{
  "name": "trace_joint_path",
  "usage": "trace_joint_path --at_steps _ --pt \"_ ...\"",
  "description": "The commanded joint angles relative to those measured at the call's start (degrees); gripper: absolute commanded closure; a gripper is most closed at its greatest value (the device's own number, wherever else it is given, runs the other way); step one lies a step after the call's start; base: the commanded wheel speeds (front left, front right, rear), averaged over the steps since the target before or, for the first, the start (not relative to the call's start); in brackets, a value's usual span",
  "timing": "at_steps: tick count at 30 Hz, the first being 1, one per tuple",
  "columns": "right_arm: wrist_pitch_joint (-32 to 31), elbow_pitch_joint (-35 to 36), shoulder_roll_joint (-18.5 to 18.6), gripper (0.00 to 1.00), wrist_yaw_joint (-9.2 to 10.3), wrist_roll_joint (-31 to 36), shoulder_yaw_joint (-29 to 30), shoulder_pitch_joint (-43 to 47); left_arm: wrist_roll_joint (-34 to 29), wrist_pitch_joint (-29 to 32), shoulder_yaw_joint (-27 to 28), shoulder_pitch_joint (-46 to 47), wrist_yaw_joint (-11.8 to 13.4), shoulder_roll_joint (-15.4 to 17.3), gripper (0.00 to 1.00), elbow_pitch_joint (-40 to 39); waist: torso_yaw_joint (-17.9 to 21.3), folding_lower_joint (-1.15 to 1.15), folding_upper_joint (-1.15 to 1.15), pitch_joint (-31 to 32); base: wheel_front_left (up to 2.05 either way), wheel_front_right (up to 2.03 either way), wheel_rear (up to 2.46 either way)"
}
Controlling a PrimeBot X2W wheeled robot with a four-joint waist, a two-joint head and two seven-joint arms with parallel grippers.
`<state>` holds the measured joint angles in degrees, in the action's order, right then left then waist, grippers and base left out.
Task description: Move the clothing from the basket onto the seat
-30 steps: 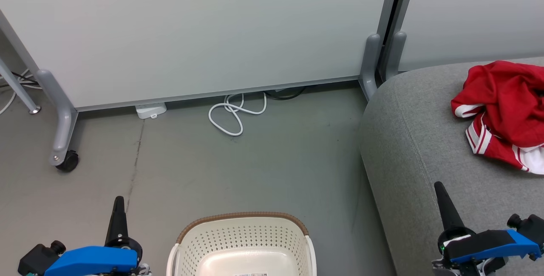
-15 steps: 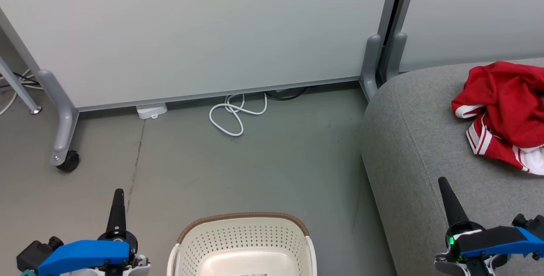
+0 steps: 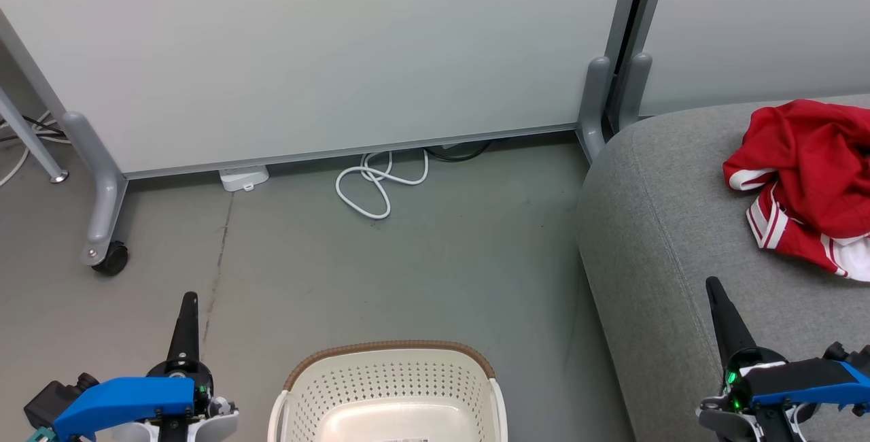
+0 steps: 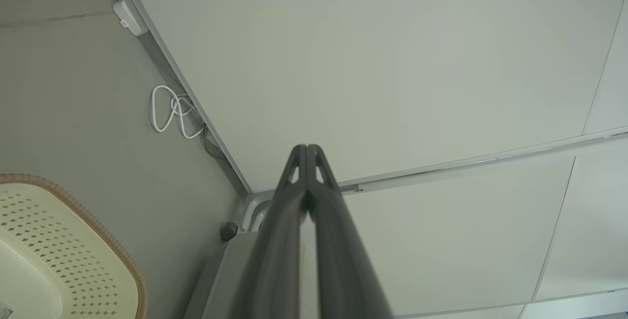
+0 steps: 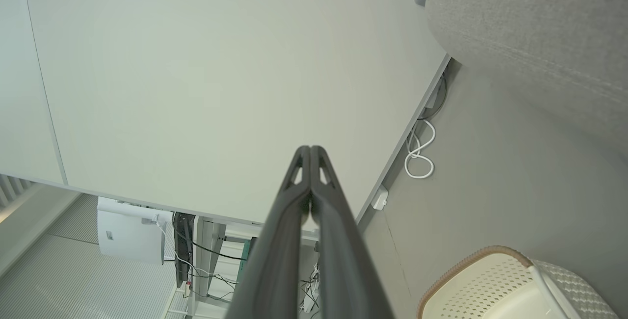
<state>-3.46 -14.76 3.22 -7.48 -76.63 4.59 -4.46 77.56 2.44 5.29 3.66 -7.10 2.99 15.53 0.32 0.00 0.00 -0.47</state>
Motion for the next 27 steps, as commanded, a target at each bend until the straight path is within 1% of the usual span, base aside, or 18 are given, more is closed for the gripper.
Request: trace_joint_path --at_steps 1,27 --pt "-0.28 0.57 -0.1 1.0 -0.02 -1.41 0.35 -1.18 1.33 0.42 0.45 1.32 -0.49 0.09 1.0 -0.6 -0.02 0.0 0.0 0.01 0.0 0.0 0.0" --pt "-2.5 0.77 -0.31 1.0 -0.02 -11.99 1.62 -1.75 11.32 3.21 1.08 2.57 -0.63 -0.08 1.0 -1.36 -0.22 0.0 0.0 0.21 0.0 0.0 0.0"
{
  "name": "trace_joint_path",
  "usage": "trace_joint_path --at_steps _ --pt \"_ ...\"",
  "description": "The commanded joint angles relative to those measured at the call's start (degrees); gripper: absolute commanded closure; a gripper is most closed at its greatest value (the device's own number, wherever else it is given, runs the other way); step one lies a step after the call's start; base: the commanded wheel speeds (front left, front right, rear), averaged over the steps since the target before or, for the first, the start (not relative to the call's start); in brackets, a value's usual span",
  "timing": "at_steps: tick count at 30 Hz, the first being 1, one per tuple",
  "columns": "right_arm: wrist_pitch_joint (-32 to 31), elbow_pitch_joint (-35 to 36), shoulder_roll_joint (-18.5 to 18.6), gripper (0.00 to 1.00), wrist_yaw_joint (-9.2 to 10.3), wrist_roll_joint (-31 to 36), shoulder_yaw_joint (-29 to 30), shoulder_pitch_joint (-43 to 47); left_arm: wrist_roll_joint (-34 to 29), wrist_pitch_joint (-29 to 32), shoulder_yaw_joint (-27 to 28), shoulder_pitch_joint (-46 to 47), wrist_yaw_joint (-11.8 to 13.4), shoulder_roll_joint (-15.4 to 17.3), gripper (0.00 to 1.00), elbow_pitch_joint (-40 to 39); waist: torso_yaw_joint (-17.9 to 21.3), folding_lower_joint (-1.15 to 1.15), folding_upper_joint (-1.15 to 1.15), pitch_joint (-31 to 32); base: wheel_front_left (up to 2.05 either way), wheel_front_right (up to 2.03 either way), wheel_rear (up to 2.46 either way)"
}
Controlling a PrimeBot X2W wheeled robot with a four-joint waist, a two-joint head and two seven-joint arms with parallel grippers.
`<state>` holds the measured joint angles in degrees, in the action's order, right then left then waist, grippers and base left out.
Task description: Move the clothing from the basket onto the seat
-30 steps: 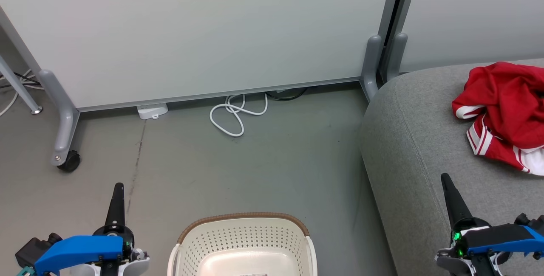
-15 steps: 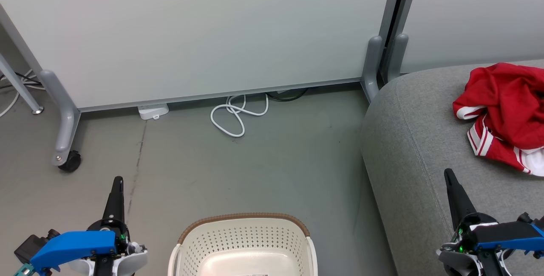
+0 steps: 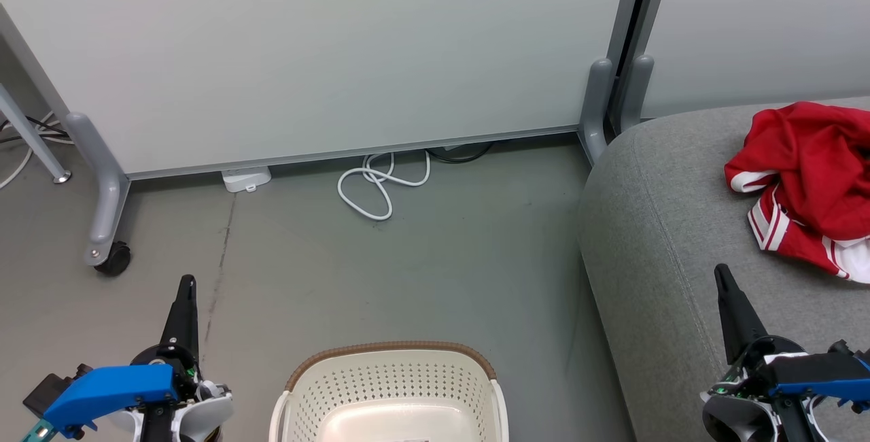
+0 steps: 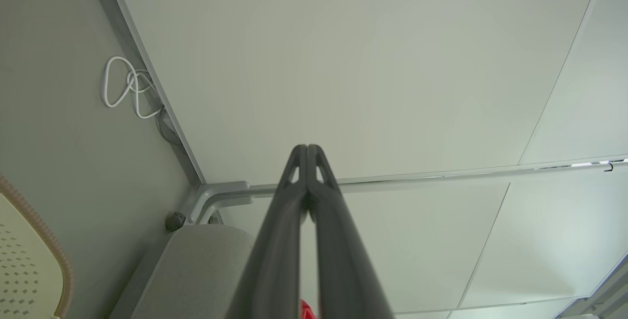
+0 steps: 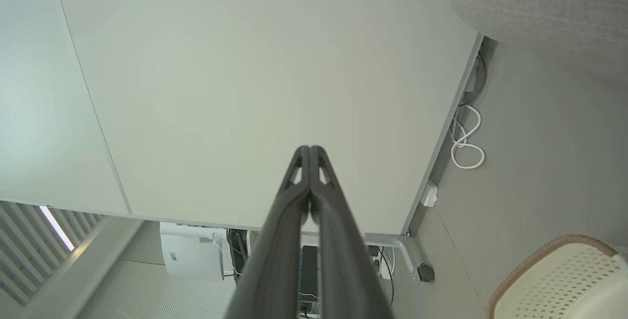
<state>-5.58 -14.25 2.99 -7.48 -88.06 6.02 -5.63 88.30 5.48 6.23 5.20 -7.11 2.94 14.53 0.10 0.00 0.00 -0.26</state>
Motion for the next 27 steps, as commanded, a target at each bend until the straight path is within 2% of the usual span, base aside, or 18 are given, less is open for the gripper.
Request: trace_joint_path --at_steps 1,10,27 --pt "-0.49 0.26 -0.09 1.0 -0.02 -0.94 0.25 -0.62 0.92 0.32 0.17 1.09 -0.63 -0.04 1.0 -0.38 -0.01 0.0 0.0 0.01 0.0 0.0 0.0" --pt "-1.13 0.33 -0.18 1.0 -0.02 -4.62 0.7 -0.98 4.36 1.3 0.44 1.43 -0.67 -0.1 1.0 -0.66 -0.09 0.0 0.0 0.09 0.0 0.0 0.0" --pt "-1.11 0.31 -0.17 1.0 -0.02 -4.4 0.66 -0.96 4.16 1.28 0.41 1.33 -0.62 -0.09 1.0 -0.61 -0.1 0.0 0.0 0.09 0.0 0.0 0.0"
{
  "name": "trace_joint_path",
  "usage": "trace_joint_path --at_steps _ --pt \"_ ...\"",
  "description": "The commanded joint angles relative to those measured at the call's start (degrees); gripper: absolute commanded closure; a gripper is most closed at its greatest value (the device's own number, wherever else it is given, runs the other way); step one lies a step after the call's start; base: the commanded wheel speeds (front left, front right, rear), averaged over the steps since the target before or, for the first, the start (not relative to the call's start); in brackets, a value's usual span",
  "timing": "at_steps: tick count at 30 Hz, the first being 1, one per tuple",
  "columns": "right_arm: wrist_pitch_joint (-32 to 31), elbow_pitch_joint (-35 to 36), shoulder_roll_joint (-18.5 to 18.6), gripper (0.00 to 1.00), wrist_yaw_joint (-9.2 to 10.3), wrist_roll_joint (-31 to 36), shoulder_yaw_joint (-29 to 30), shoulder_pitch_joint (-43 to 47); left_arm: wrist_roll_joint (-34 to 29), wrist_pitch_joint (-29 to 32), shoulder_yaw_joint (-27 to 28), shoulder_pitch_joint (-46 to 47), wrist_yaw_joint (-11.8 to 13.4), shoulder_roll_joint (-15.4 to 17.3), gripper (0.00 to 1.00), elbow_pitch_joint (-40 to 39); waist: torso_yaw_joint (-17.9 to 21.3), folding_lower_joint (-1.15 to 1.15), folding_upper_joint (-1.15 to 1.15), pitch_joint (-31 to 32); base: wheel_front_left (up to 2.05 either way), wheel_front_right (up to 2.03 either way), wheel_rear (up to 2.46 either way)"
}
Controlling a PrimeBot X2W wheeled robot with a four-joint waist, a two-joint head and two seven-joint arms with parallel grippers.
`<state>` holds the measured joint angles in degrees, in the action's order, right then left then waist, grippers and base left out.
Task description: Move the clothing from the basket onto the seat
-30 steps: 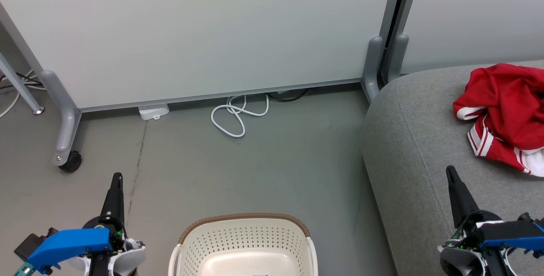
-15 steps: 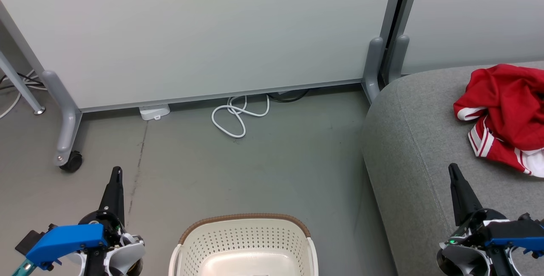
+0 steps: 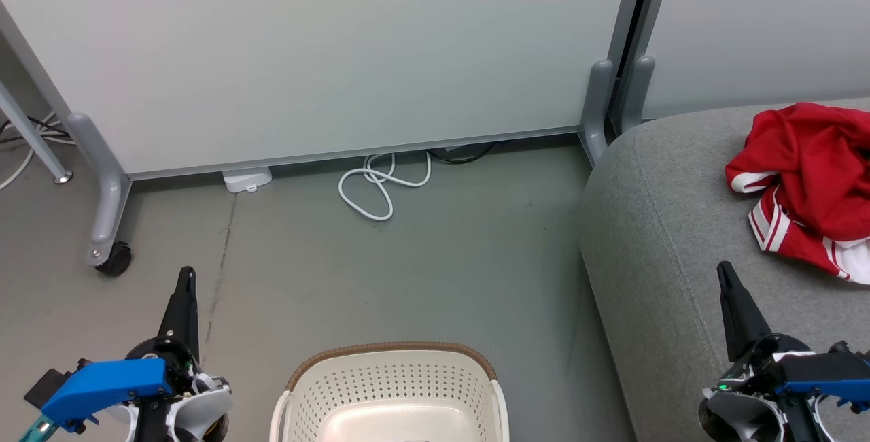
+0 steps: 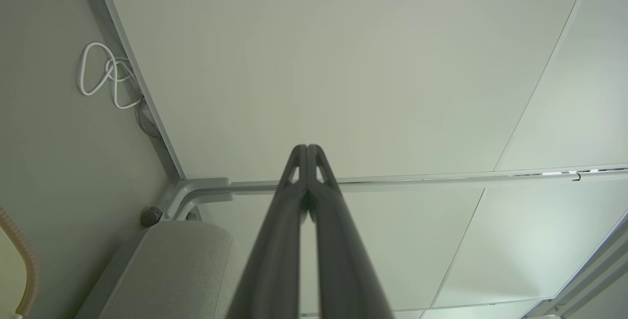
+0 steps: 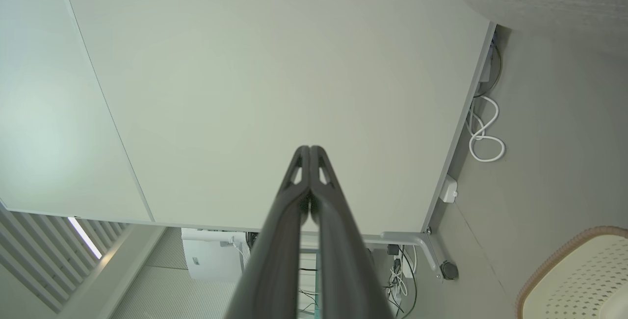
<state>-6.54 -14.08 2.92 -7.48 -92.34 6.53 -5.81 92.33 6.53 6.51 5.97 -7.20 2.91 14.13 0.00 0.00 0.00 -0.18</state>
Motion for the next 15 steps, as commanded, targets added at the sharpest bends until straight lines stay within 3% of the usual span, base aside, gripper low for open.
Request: trace_joint_path --at_steps 1,15 --pt "-0.14 0.14 -0.09 1.0 -0.02 -0.13 0.14 -0.78 0.14 0.23 0.13 0.56 -0.53 -0.06 1.0 -0.22 0.0 0.0 0.0 0.0 0.0 0.0 0.0" --pt "-0.12 0.14 -0.09 1.0 -0.02 -0.14 0.13 -0.77 0.15 0.22 0.12 0.56 -0.53 -0.06 1.0 -0.22 0.0 0.0 0.0 0.0 0.0 0.0 0.0"
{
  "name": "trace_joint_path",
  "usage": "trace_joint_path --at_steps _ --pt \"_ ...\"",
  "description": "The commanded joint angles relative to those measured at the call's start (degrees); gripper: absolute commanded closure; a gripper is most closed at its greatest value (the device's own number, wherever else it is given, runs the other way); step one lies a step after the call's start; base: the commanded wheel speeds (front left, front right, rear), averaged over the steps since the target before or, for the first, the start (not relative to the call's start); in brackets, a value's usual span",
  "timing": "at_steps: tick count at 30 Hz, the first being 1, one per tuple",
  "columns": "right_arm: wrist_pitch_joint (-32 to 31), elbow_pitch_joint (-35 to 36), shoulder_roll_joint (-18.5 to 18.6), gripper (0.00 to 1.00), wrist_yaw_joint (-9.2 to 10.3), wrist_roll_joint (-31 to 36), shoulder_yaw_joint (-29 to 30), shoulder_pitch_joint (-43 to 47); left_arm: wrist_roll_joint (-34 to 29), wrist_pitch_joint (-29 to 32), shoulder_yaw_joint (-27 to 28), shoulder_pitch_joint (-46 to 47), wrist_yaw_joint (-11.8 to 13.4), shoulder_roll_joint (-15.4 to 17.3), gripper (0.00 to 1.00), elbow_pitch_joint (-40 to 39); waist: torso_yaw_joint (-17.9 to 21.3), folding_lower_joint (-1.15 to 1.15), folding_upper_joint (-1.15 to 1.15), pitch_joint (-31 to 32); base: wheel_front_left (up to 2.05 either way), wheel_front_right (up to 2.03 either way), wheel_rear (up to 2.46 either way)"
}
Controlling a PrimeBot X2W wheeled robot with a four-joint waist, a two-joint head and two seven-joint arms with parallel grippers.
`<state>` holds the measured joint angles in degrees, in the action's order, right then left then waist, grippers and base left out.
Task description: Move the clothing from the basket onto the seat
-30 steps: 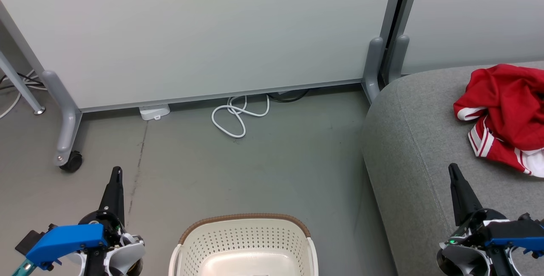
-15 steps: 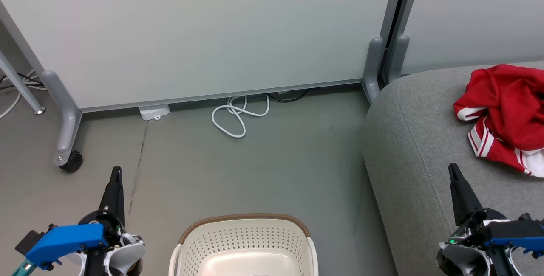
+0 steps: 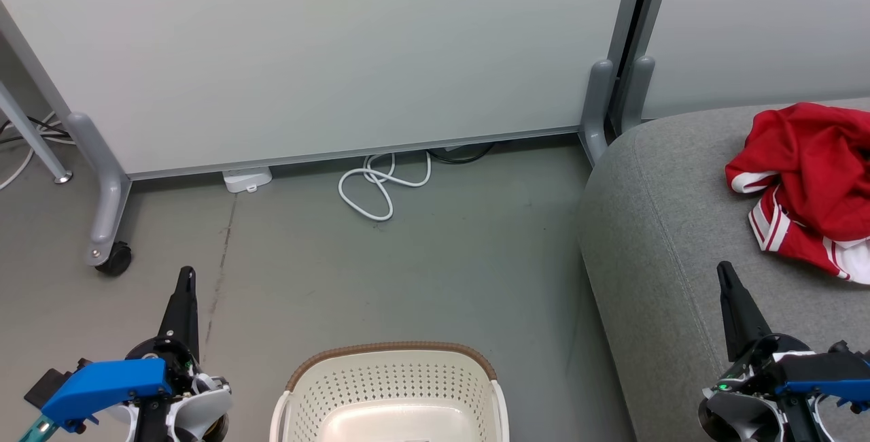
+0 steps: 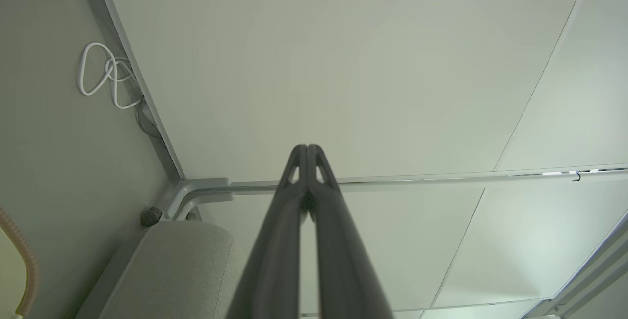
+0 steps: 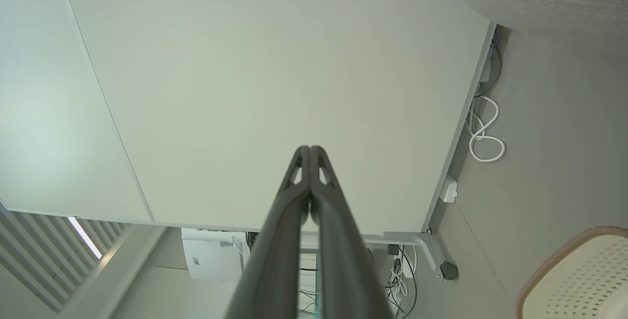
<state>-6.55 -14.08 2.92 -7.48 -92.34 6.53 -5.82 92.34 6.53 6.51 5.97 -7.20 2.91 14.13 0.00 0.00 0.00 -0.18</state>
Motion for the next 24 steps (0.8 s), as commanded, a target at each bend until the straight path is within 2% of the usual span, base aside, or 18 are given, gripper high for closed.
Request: trace_joint_path --at_steps 1,24 --pt "-0.11 0.14 -0.09 1.0 -0.02 -0.14 0.13 -0.76 0.14 0.22 0.12 0.56 -0.53 -0.06 1.0 -0.22 0.0 0.0 0.0 0.0 0.0 0.0 0.0" --pt "-0.11 0.14 -0.09 1.0 -0.02 -0.14 0.12 -0.72 0.14 0.21 0.11 0.56 -0.53 -0.06 1.0 -0.23 0.0 0.0 0.0 0.0 0.0 0.0 0.0"
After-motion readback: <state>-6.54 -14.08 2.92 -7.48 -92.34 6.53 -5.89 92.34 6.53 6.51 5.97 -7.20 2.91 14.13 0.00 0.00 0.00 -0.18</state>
